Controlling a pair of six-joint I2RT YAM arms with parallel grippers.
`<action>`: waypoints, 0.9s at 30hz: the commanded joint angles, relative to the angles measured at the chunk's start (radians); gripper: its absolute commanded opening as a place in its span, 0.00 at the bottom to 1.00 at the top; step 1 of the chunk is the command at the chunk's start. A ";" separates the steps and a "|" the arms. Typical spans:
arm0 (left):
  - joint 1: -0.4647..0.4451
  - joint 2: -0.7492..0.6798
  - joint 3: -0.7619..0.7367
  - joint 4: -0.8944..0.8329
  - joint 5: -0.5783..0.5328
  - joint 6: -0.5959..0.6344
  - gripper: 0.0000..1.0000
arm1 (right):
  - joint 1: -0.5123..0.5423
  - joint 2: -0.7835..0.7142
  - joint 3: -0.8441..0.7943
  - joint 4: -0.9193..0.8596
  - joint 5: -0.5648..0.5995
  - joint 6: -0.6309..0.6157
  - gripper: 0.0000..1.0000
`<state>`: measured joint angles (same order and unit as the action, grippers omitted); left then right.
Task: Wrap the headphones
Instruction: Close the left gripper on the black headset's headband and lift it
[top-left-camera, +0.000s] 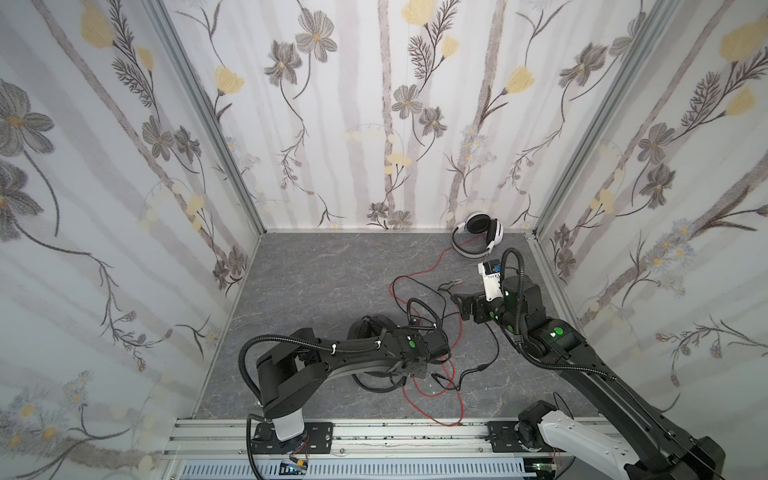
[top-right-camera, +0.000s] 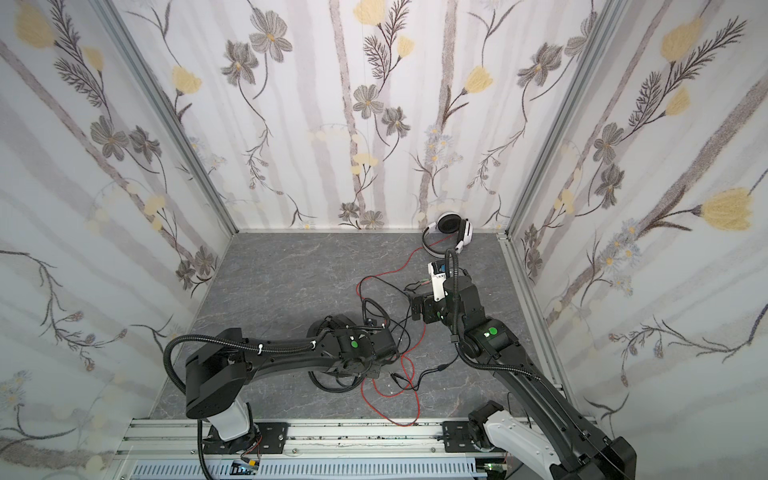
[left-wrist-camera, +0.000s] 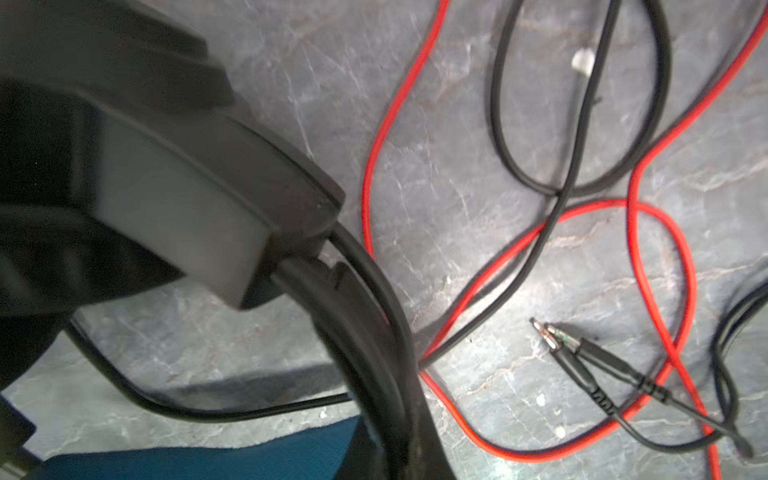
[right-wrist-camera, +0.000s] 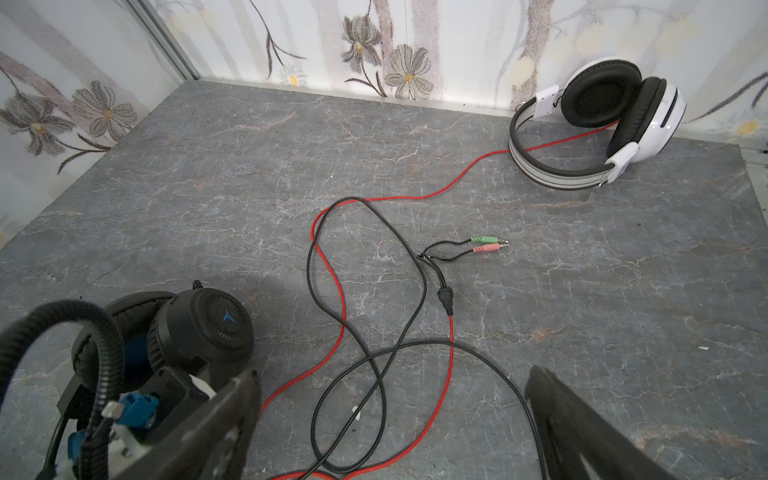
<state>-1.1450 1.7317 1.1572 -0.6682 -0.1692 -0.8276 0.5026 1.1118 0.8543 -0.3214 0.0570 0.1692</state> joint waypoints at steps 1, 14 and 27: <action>0.091 -0.061 0.024 0.008 0.038 0.117 0.00 | -0.014 -0.003 0.005 0.138 -0.053 -0.057 1.00; 0.355 -0.108 0.253 0.097 0.625 0.210 0.00 | -0.078 -0.129 -0.013 0.336 -0.236 -0.189 1.00; 0.488 -0.165 -0.089 0.667 0.995 -0.226 0.00 | -0.097 -0.190 -0.069 0.297 -0.055 -0.238 1.00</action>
<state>-0.6937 1.5909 1.1118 -0.1318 0.7673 -0.9554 0.4042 0.9199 0.7769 -0.0414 -0.0635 -0.0357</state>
